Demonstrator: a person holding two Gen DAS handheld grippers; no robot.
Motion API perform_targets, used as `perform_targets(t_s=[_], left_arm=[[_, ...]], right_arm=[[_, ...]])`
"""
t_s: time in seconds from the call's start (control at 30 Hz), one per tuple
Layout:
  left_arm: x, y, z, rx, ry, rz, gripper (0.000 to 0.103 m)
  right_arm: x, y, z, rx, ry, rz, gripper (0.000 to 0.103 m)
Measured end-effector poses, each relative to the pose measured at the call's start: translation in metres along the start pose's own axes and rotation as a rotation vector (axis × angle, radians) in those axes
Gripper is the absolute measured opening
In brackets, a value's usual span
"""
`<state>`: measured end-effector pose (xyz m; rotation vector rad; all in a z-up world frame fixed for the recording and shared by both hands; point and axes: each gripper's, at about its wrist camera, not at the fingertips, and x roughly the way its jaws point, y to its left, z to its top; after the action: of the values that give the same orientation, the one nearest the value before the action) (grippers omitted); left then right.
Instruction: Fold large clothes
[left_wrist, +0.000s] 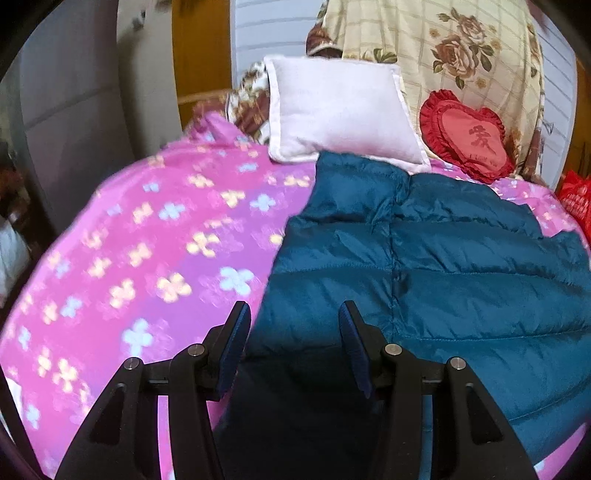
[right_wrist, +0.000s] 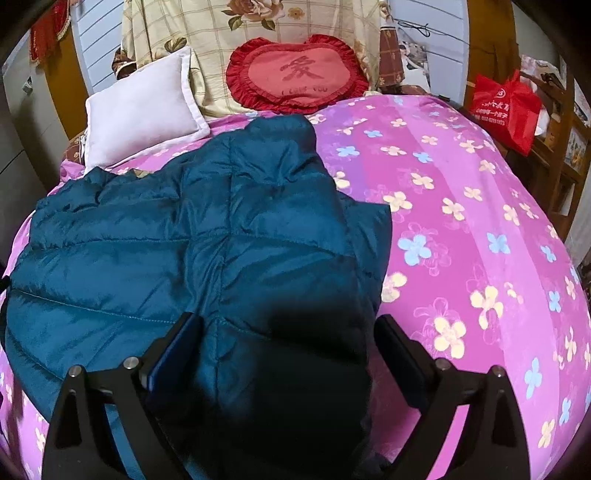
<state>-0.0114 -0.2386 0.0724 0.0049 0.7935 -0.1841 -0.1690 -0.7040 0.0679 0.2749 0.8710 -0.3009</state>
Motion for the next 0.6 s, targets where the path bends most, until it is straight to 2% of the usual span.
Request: perform_targets(t_s=[0.1, 0.17, 0.27, 0.37, 0.6], left_arm=[[0.012, 0.013, 0.003, -0.085, 0.068, -0.085, 0.036], [0.018, 0.021, 0.005, -0.140, 0.091, -0.128, 0.047], [0.031, 0.034, 0.006, -0.226, 0.145, -0.208, 0.053], [0.044, 0.047, 0.004, -0.318, 0.197, -0.290, 0.059], [0.061, 0.049, 0.000, -0.351, 0.246, -0.354, 0.068]], right_arm=[[-0.002, -0.013, 0.008, 0.066, -0.015, 0.028, 0.099], [0.000, -0.022, 0.015, 0.110, -0.028, 0.028, 0.103], [0.010, -0.035, 0.023, 0.186, 0.007, 0.066, 0.103], [0.022, -0.040, 0.027, 0.203, 0.046, 0.116, 0.103], [0.046, -0.048, 0.025, 0.245, 0.090, 0.185, 0.103]])
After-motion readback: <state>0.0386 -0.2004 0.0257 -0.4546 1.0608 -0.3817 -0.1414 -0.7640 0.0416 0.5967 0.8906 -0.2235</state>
